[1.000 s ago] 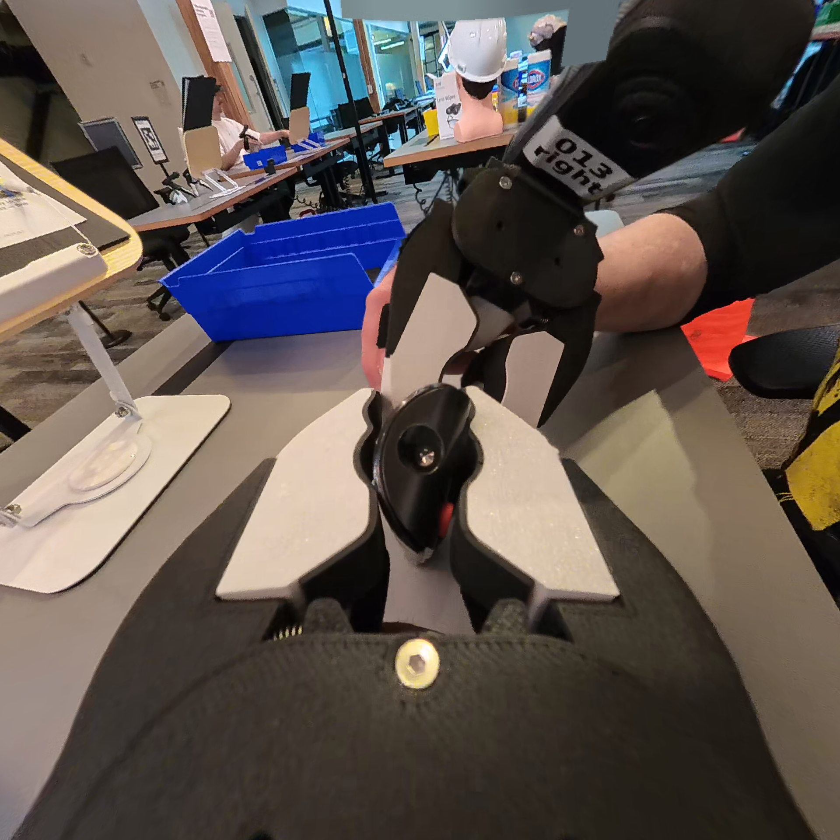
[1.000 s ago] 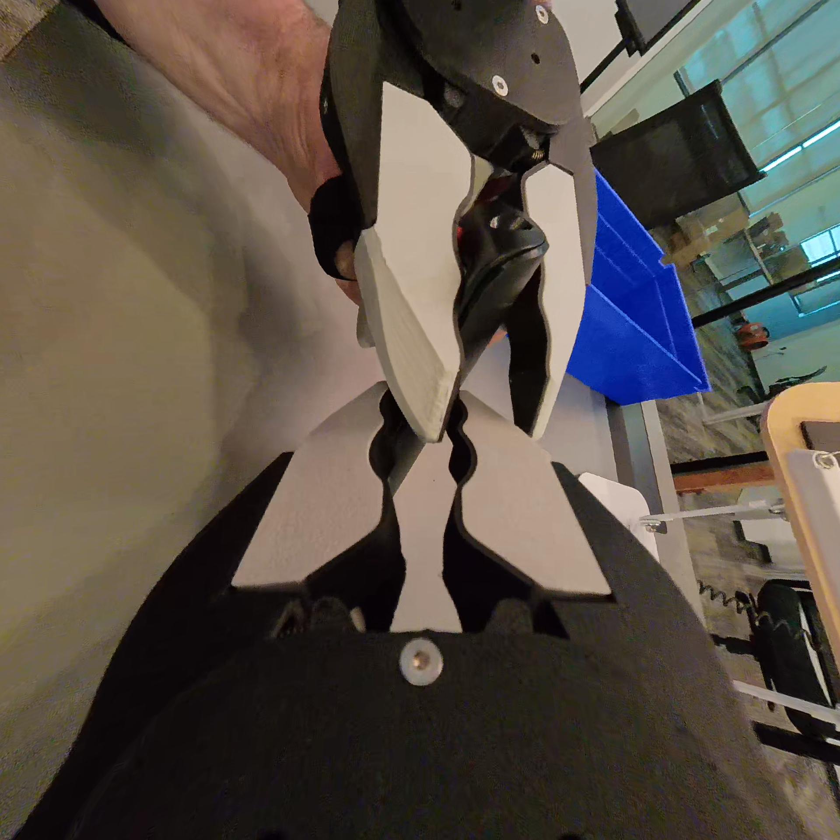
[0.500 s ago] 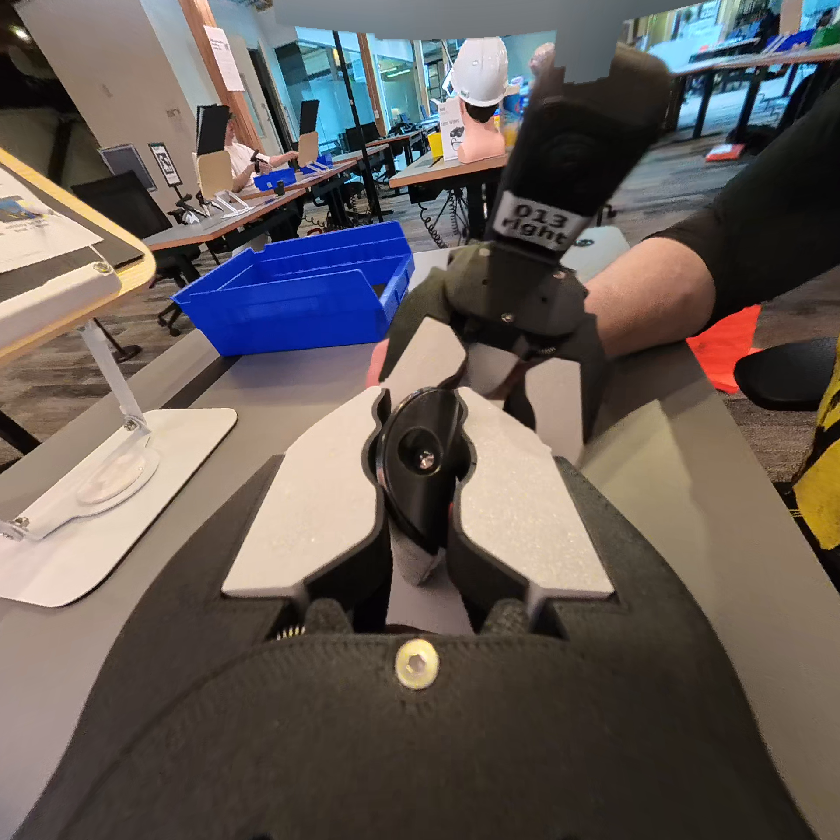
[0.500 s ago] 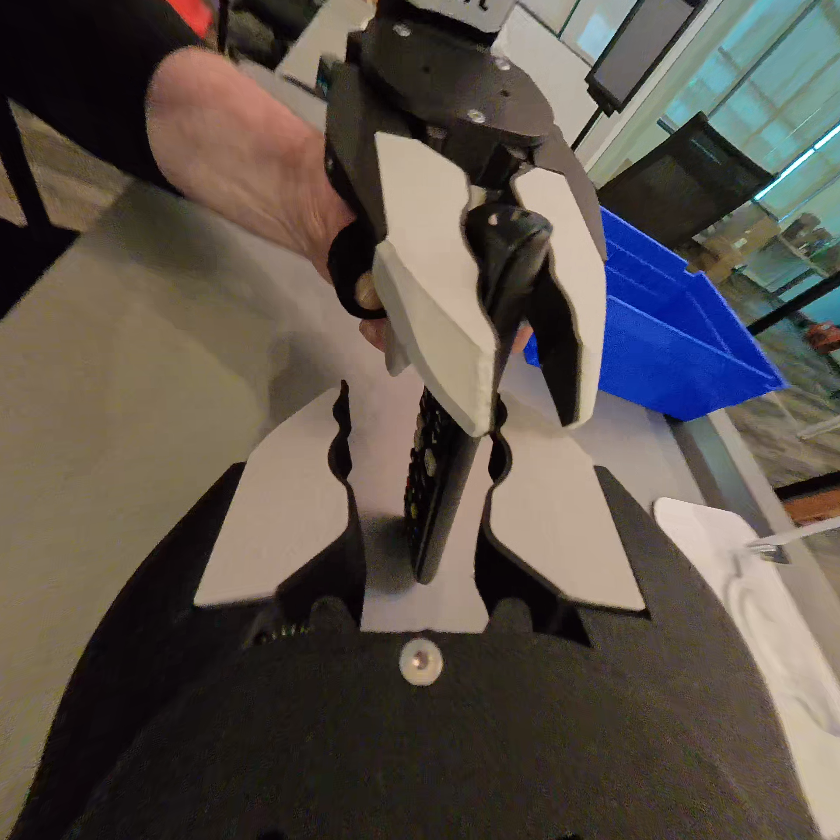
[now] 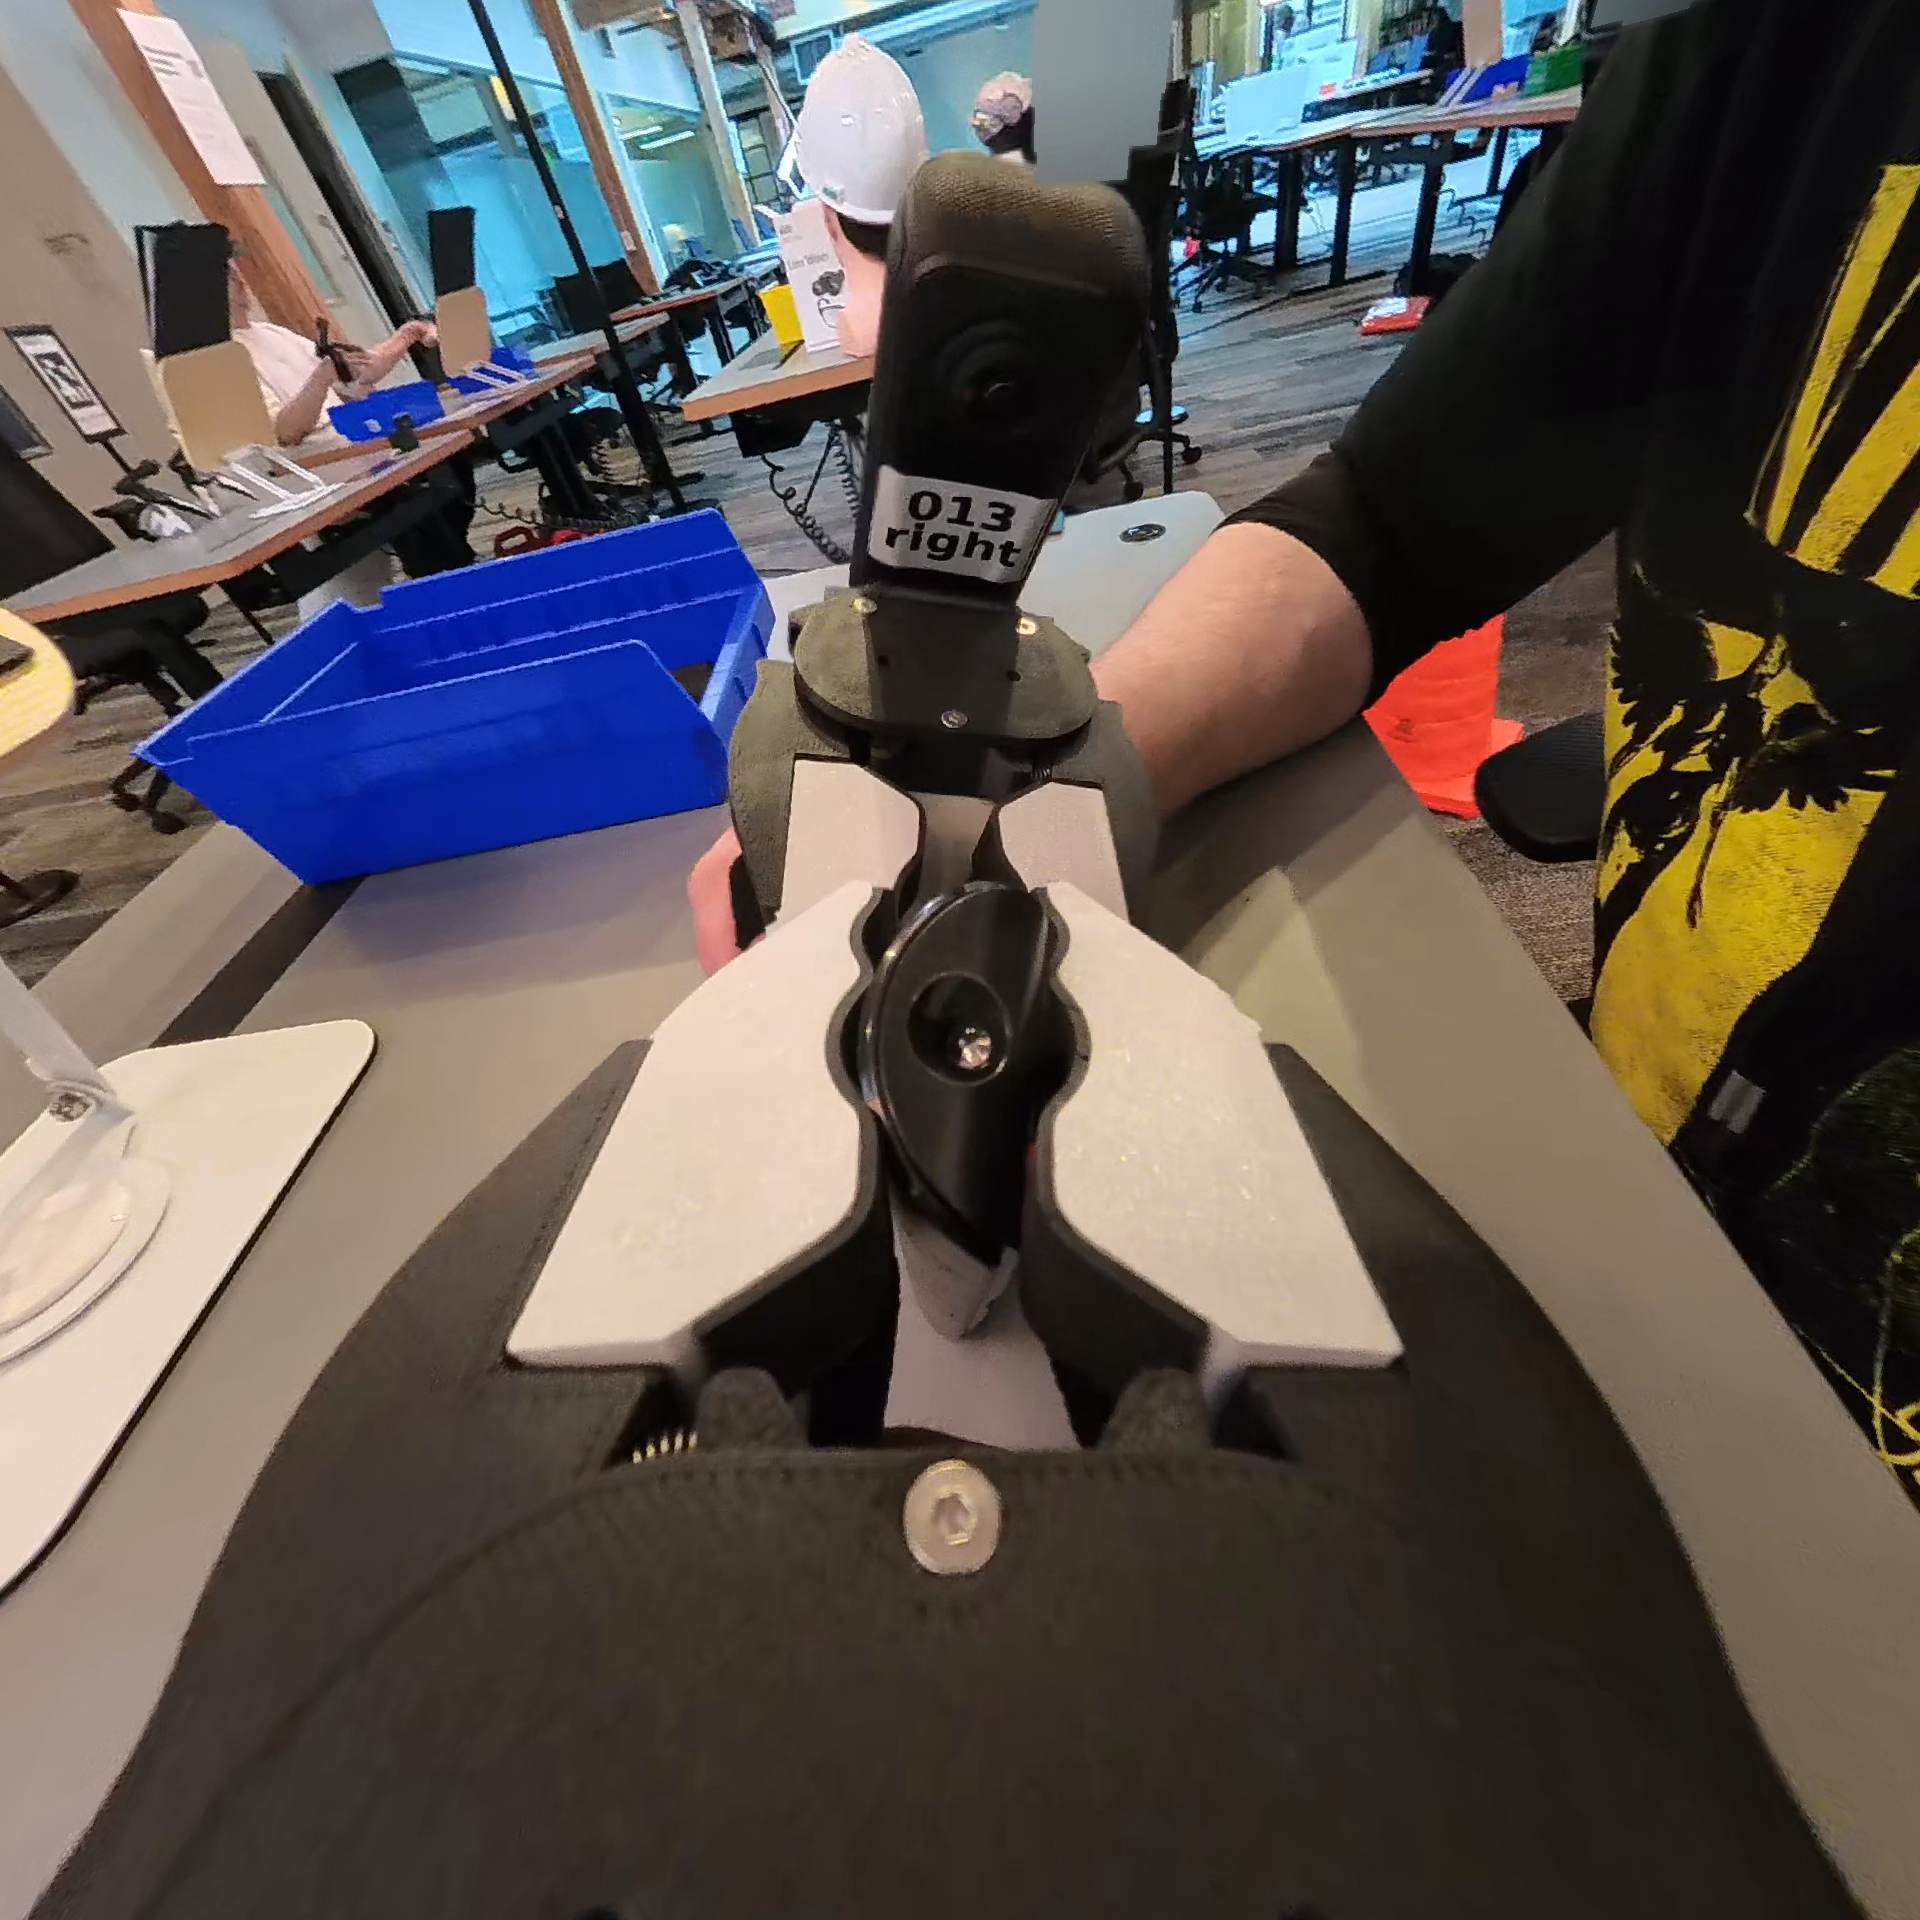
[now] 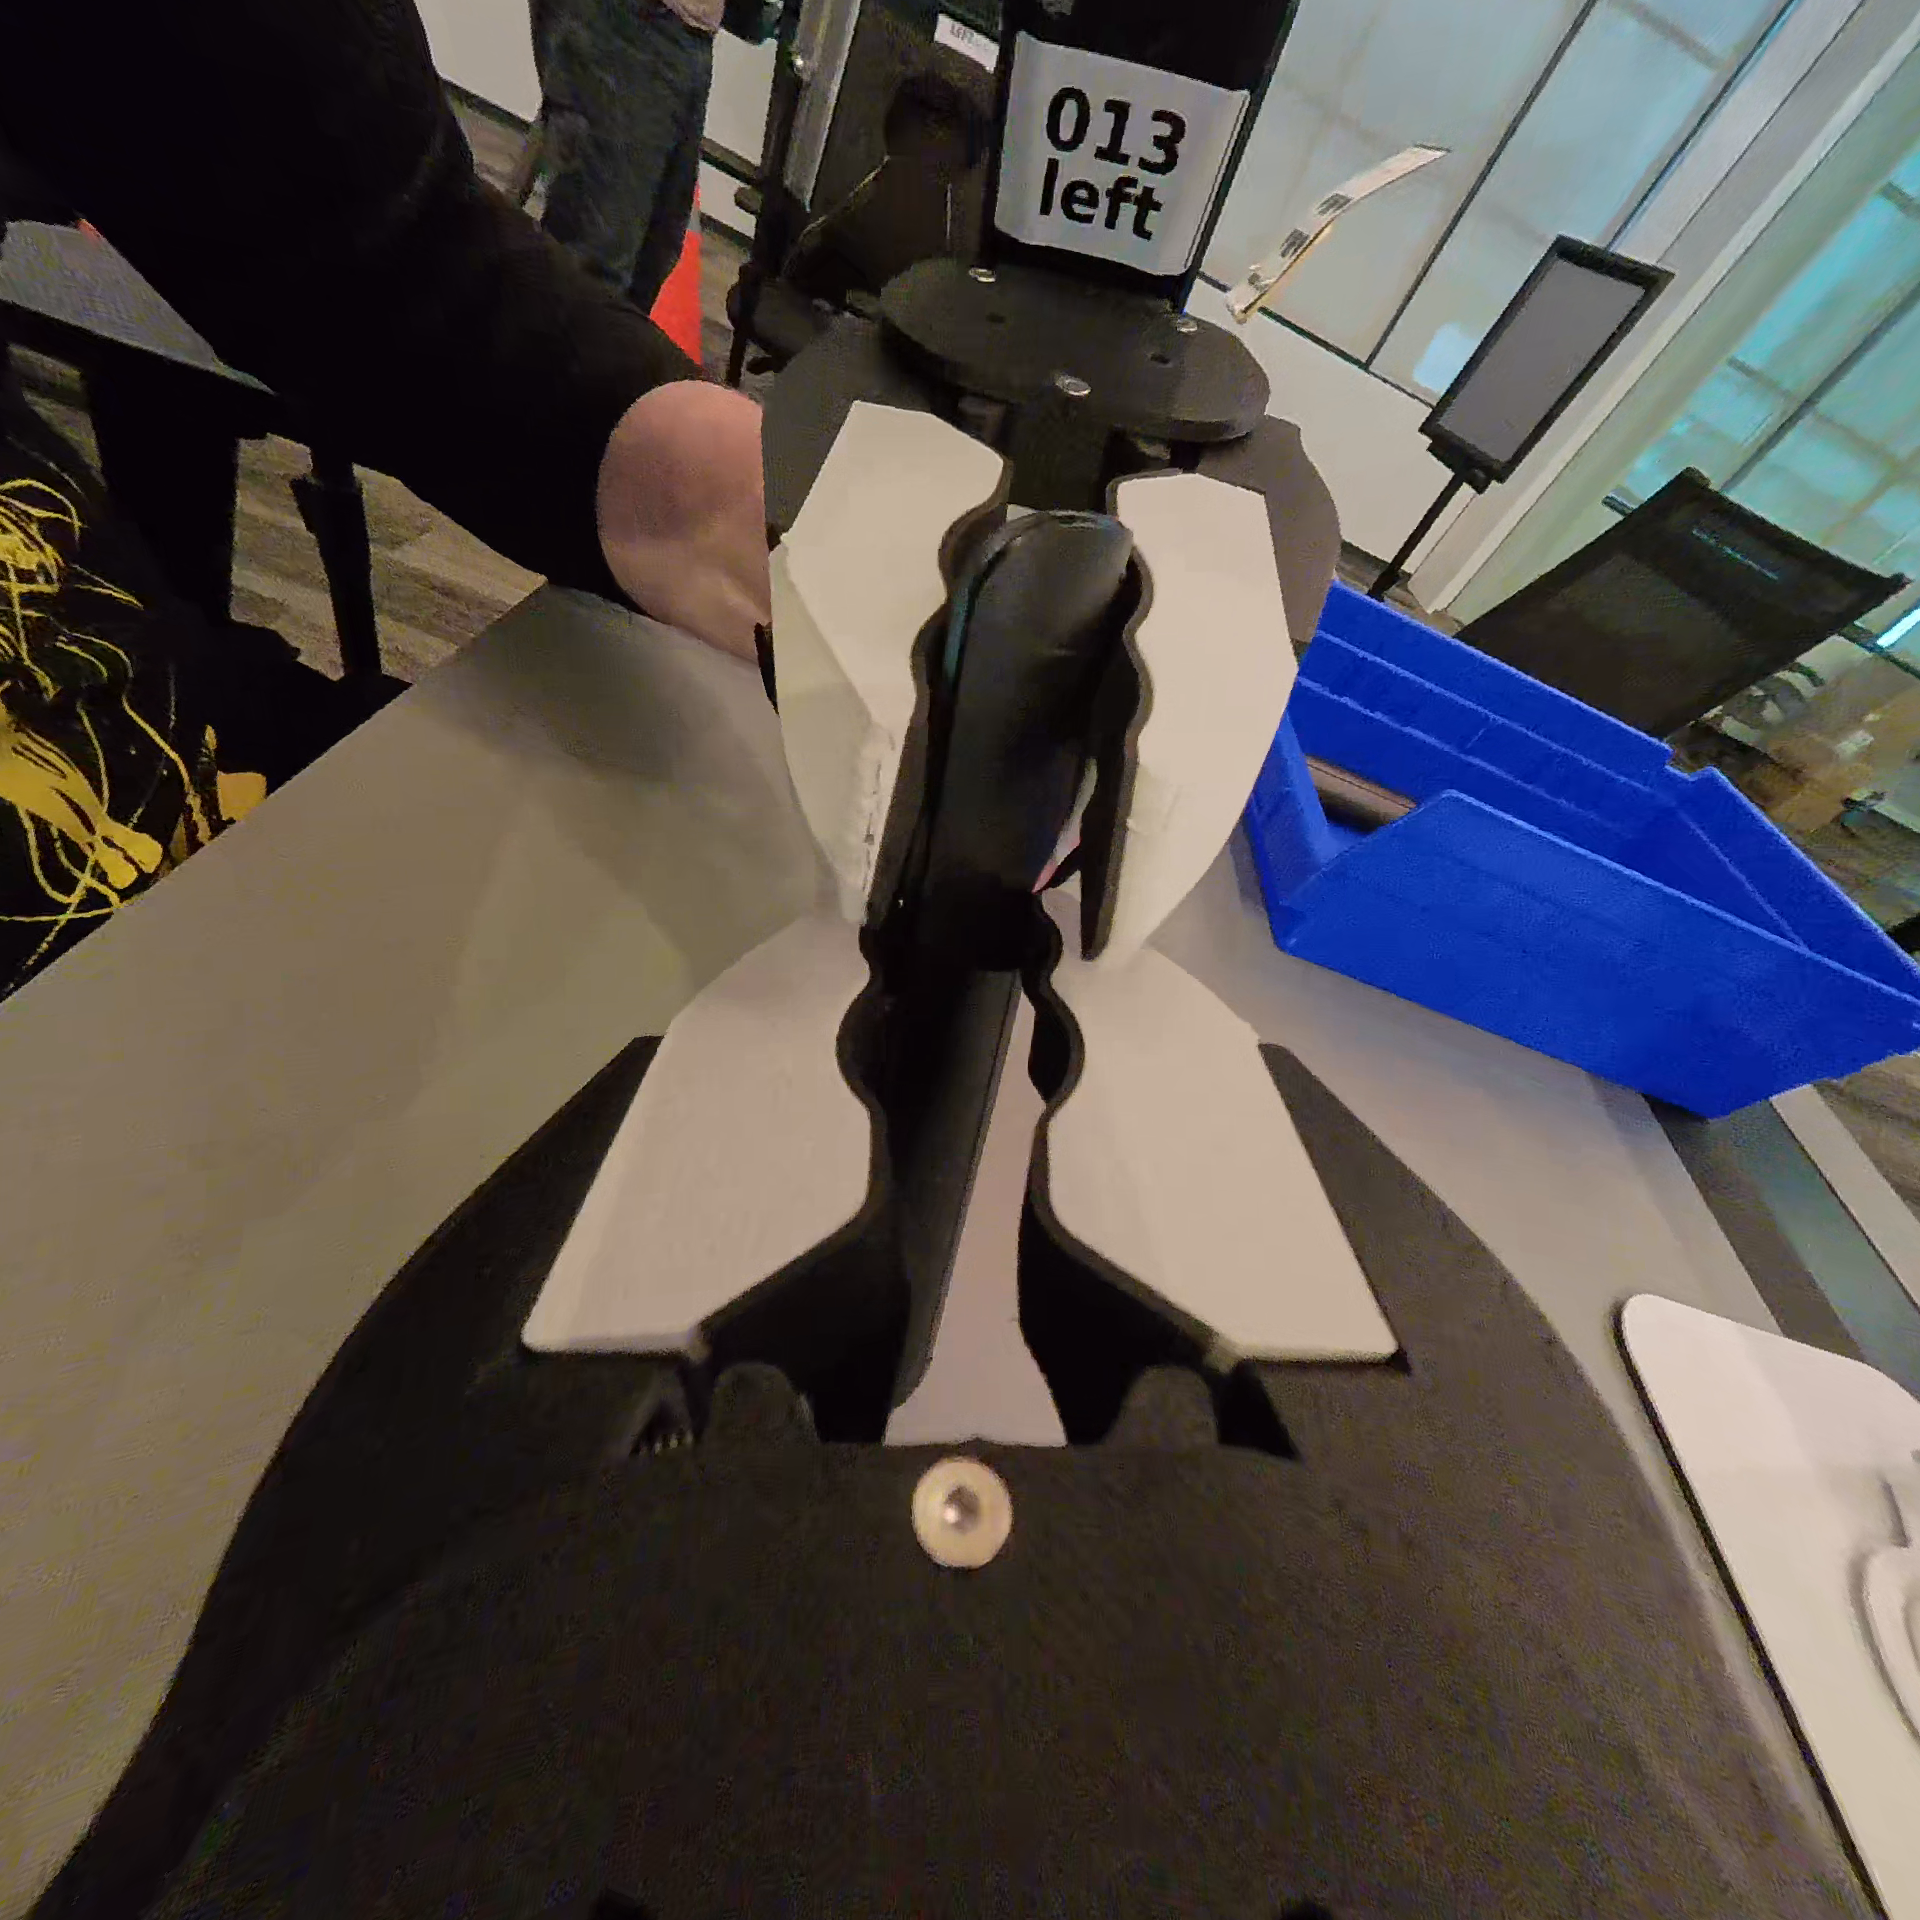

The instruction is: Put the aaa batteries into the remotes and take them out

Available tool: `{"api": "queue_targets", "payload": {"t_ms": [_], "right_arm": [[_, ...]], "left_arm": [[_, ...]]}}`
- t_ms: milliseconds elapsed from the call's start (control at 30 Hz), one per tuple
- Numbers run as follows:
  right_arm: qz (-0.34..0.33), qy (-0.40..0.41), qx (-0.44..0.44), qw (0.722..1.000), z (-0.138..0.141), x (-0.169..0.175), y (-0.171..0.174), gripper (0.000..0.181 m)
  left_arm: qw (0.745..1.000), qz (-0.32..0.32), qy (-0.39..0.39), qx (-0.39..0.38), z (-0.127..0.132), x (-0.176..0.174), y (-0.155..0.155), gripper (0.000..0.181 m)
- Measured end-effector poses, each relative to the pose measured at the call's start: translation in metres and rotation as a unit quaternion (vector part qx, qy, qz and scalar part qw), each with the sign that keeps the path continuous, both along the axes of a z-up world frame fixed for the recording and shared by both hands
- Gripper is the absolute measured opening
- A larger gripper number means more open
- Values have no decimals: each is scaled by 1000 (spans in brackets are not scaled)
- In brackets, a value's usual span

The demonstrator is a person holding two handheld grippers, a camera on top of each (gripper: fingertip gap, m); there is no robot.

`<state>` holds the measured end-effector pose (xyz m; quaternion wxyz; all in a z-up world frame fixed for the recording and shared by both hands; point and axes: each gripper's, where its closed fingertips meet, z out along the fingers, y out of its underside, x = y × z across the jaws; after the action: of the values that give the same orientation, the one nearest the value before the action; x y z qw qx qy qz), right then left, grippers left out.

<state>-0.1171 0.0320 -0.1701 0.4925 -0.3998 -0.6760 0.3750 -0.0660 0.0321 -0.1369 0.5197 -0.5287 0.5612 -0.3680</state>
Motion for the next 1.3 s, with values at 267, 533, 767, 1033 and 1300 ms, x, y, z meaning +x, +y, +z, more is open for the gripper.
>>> {"api": "queue_targets", "payload": {"t_ms": [267,533,767,1033,1300], "right_arm": [[-13,-64,59,996,-6,1,1,22],[-44,-95,87,991,-11,-2,3,24],[-34,-126,86,988,-20,-2,4,30],[-35,-177,64,981,-39,-5,5,29],[-7,-68,1,998,-15,-3,1,39]], "left_arm": [[1000,-9,13,12,1,2,-3,25],[1000,-8,13,27,5,10,-5,24],[999,-8,14,27,5,12,-6,24],[999,-25,19,39,4,14,-15,24],[998,-40,-44,-18,15,2,-5,24]]}}
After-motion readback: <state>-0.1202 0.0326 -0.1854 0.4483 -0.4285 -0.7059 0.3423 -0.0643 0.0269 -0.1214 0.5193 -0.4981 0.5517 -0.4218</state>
